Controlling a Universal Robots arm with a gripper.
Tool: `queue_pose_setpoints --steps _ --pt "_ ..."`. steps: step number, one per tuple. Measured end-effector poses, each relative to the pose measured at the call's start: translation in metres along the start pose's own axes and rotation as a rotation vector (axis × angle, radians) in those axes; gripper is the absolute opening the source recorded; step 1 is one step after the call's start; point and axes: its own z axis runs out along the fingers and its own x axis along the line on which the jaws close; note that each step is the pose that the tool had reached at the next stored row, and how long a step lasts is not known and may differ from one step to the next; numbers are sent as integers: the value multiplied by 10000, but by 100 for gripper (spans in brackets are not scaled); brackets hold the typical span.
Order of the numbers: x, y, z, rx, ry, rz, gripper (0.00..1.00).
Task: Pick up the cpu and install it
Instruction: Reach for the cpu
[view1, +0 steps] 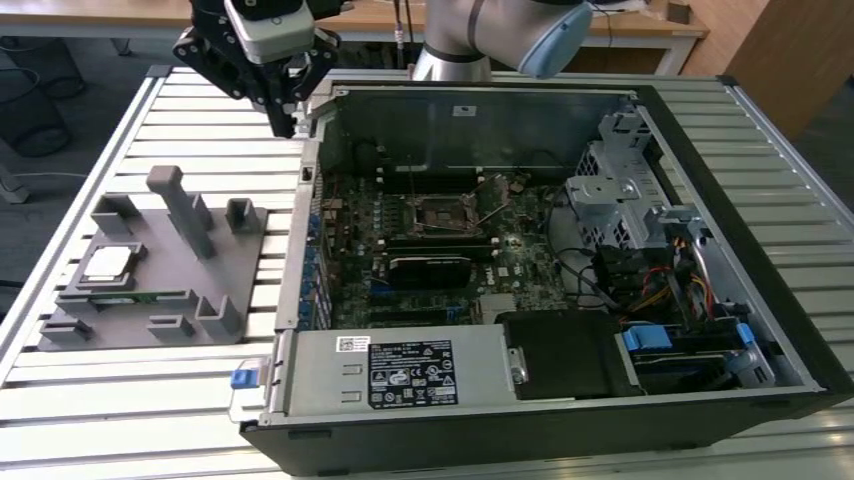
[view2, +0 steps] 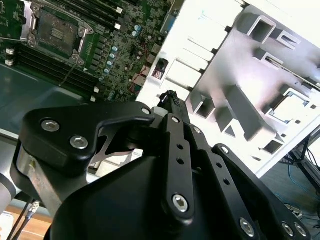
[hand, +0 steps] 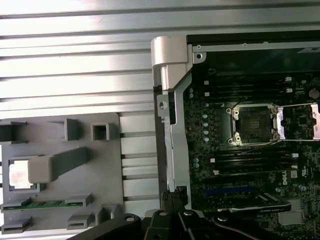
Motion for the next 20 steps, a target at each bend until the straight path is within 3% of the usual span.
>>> queue_pose_setpoints --steps 20 --pt "199 -16 8 0 0 0 11"
